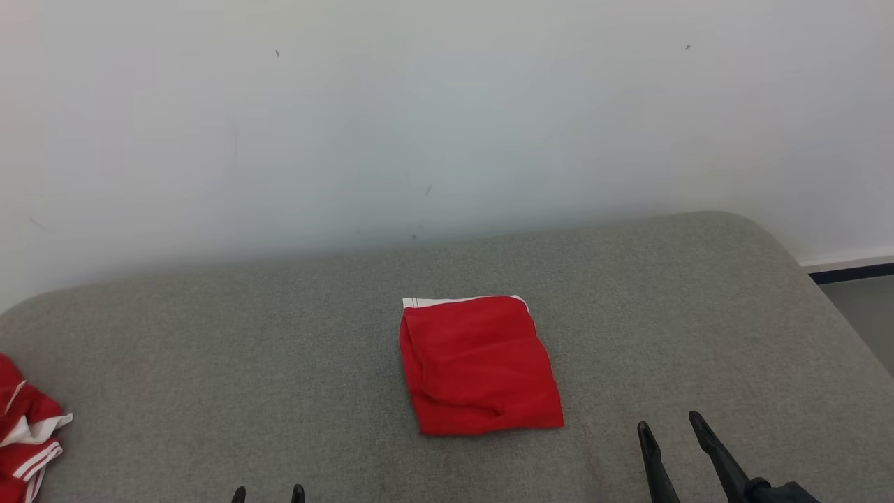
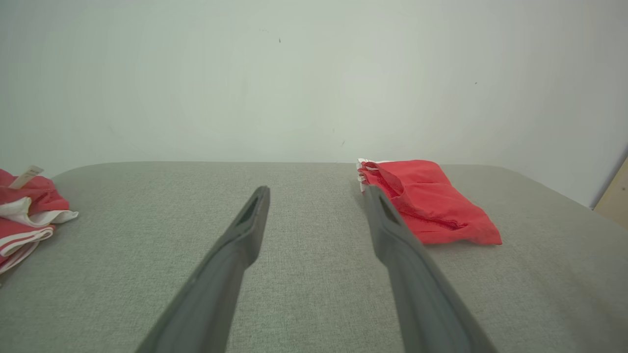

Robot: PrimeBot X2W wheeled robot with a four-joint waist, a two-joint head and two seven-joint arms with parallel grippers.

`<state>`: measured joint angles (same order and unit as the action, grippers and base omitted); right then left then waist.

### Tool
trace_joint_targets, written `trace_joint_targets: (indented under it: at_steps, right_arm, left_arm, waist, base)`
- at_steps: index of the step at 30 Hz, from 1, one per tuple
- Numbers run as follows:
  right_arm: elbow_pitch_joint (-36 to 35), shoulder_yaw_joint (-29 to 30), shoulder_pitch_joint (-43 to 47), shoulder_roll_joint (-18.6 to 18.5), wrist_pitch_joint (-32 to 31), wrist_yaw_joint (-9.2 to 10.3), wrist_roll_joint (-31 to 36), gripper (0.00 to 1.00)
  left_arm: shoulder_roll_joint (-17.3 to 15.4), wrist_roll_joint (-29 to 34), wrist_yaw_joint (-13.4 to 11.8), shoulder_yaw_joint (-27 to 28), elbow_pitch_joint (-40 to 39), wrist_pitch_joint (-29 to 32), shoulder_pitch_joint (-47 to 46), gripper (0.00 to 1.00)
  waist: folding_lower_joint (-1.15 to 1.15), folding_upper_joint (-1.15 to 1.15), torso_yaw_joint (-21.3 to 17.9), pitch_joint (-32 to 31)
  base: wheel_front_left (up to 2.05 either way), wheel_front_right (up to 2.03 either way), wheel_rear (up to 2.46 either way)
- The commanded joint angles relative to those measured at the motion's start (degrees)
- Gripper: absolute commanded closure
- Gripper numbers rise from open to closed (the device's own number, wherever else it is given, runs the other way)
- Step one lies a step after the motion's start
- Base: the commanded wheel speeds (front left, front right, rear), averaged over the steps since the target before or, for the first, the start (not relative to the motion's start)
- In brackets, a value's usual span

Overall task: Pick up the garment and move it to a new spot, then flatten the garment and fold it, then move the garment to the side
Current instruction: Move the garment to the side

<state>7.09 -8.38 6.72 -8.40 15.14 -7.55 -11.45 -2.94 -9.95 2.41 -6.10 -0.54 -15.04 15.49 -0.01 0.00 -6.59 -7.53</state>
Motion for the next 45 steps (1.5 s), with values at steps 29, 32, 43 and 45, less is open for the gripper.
trace_joint_targets:
  at_steps: [29,32,43,45]
  right_arm:
    - [0.1,-0.9,0.6,0.8,0.0,0.14,0.4,0.00]
    - [0.1,-1.0,0.6,0.8,0.0,0.14,0.3,0.00]
    - [2.7,-1.7,-2.0,1.5,0.0,0.14,-0.7,0.00]
    - [3.9,-2.1,-3.1,1.7,0.0,0.14,-1.0,0.00]
  left_arm:
    - [0.1,3.0,-3.2,-1.7,-0.2,-0.1,1.0,0.00]
    - [0.1,3.2,-3.4,-1.7,-0.2,-0.1,0.9,0.00]
    - [0.1,3.8,-3.2,-2.0,0.0,-0.1,-0.2,0.00]
    - [0.1,4.0,-3.0,-1.9,-0.3,-0.1,-0.4,0.00]
  waist:
    - [0.01,0.00,1.0,-0.8]
    - [0.01,0.00,1.0,-0.8]
    - [0.01,0.00,2.1,0.5]
    - [0.01,0.00,2.4,1.1]
  base:
    - [0.00,0.00,0.00]
    - [0.00,0.00,0.00]
    - [0.00,0.00,0.00]
    - [0.00,0.00,0.00]
